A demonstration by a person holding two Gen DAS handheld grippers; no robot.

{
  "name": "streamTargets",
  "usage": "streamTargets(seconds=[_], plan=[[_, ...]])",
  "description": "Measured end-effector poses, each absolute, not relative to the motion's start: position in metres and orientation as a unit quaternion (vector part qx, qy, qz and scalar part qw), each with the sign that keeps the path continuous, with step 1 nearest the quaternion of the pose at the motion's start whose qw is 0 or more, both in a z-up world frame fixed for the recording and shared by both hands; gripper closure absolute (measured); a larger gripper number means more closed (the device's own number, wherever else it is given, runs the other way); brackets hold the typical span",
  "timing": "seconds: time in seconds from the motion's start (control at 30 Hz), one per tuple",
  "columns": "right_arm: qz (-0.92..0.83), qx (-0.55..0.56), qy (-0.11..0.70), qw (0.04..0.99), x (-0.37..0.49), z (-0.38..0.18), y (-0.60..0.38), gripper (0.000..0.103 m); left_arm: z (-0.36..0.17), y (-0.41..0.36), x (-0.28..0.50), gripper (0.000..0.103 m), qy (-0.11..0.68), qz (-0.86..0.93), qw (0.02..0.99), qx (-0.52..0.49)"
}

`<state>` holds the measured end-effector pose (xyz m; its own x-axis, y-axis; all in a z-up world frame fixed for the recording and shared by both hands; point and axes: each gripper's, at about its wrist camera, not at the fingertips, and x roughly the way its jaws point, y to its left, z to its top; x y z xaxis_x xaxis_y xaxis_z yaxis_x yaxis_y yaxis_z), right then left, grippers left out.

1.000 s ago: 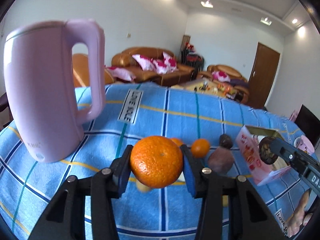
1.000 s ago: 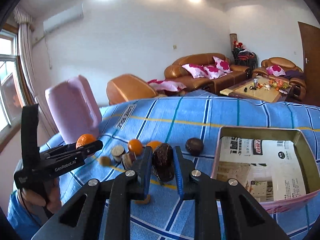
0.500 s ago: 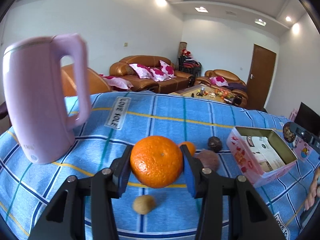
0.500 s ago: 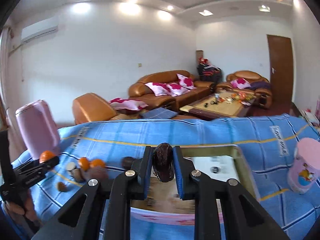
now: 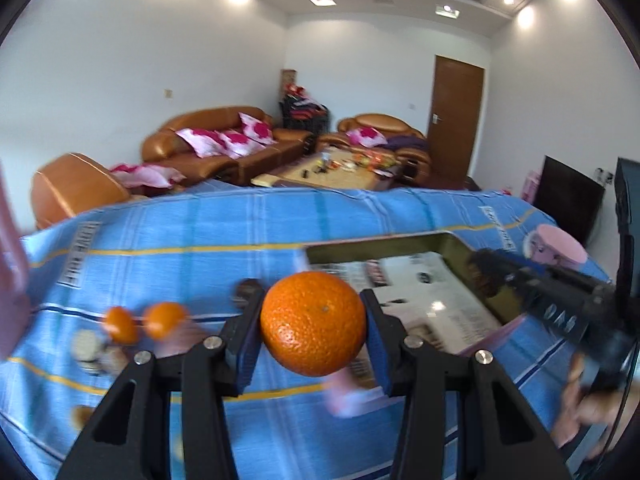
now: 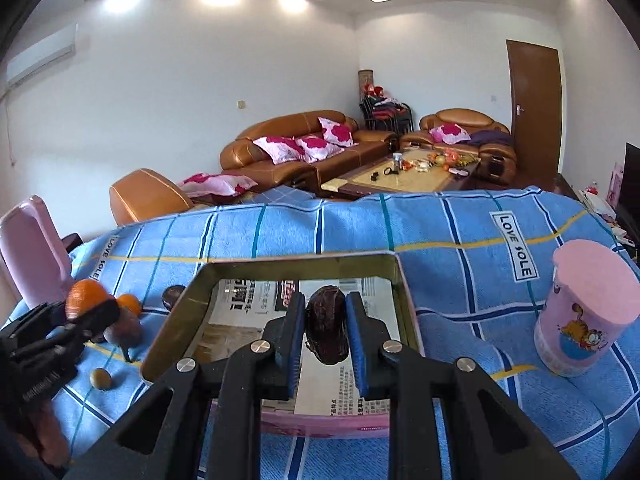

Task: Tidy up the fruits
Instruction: 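Carry the orange into the tin box and open the left gripper while the right carries the dark fruit there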

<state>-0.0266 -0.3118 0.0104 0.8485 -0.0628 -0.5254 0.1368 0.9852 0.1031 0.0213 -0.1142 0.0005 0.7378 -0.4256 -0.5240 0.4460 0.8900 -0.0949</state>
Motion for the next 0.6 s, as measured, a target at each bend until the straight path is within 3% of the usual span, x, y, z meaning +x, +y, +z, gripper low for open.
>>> streamTargets(seconds=[0.2, 0.6], plan=[[-0.065, 0.081, 0.303, 0.947, -0.018, -0.003, -0.318, 0.081, -0.010, -0.160, 0.029, 0.055, 0.306, -0.240, 0.921, 0.033], [-0.053, 0.085, 0.329, 0.939, -0.013, -0.013, -0.312, 0.080, -0.022, -0.170, 0.035, 0.055, 0.336, -0.239, 0.909, 0.053]])
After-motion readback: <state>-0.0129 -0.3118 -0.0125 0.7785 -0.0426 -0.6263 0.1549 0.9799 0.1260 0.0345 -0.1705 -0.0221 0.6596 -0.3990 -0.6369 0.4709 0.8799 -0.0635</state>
